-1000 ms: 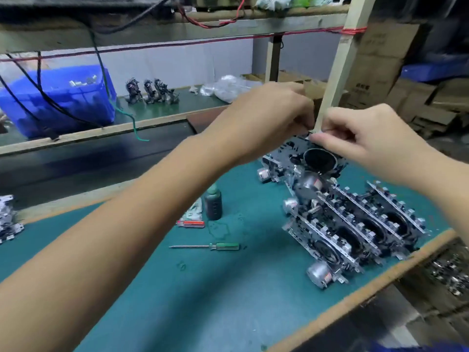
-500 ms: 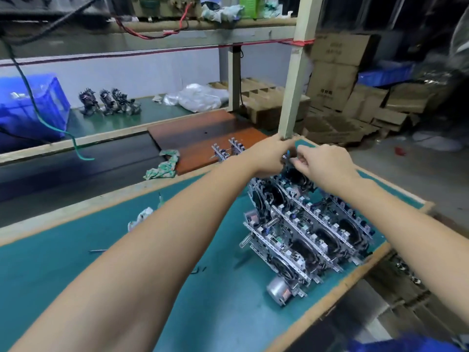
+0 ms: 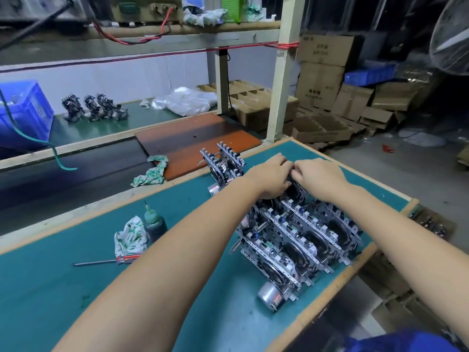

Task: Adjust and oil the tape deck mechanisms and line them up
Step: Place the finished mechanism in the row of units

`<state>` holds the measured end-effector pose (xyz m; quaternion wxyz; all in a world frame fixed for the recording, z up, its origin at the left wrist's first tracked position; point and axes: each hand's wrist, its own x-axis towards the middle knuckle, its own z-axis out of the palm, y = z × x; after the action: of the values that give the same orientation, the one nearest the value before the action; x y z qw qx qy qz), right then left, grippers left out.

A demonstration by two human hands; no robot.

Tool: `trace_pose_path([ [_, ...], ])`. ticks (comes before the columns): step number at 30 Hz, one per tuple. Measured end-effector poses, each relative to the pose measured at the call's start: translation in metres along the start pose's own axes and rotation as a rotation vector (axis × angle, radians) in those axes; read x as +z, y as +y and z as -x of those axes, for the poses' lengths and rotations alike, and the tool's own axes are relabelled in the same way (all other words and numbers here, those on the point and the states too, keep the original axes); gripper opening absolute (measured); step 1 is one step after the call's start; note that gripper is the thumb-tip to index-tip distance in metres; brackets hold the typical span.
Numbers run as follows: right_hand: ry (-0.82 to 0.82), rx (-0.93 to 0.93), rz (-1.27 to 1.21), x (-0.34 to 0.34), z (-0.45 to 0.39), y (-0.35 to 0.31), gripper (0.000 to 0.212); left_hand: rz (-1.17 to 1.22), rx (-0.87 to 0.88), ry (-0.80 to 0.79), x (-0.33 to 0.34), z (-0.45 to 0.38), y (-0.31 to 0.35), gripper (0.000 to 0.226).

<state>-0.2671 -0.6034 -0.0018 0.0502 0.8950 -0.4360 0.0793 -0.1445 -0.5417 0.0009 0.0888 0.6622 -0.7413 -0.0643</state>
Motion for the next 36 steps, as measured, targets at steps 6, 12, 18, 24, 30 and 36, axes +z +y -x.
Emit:
trace_pose_path([
  [6, 0.062, 0.040, 0.006, 0.001, 0.001, 0.003, 0.031, -0.007, -0.006, -0.001, 0.001, -0.006, 0.007, 0.040],
  [12, 0.017, 0.025, -0.096, 0.004, -0.001, -0.001, 0.035, -0.136, -0.084, 0.075, 0.006, -0.005, 0.009, 0.035],
  [18, 0.077, 0.046, -0.022, 0.004, 0.009, -0.008, 0.028, -0.177, -0.053, 0.087, 0.011, -0.001, 0.006, 0.038],
  [24, 0.182, -0.044, 0.168, -0.037, 0.019, -0.030, 0.031, -0.234, -0.035, 0.250, -0.020, 0.029, 0.015, 0.033],
  [30, 0.217, -0.346, -0.151, -0.077, 0.080, -0.127, 0.022, -0.337, -0.240, 0.552, -0.051, 0.169, -0.003, 0.020],
  [36, -0.054, -0.690, -0.602, -0.042, 0.166, -0.250, 0.027, -0.108, -0.745, 0.453, -0.017, 0.356, -0.039, 0.021],
])
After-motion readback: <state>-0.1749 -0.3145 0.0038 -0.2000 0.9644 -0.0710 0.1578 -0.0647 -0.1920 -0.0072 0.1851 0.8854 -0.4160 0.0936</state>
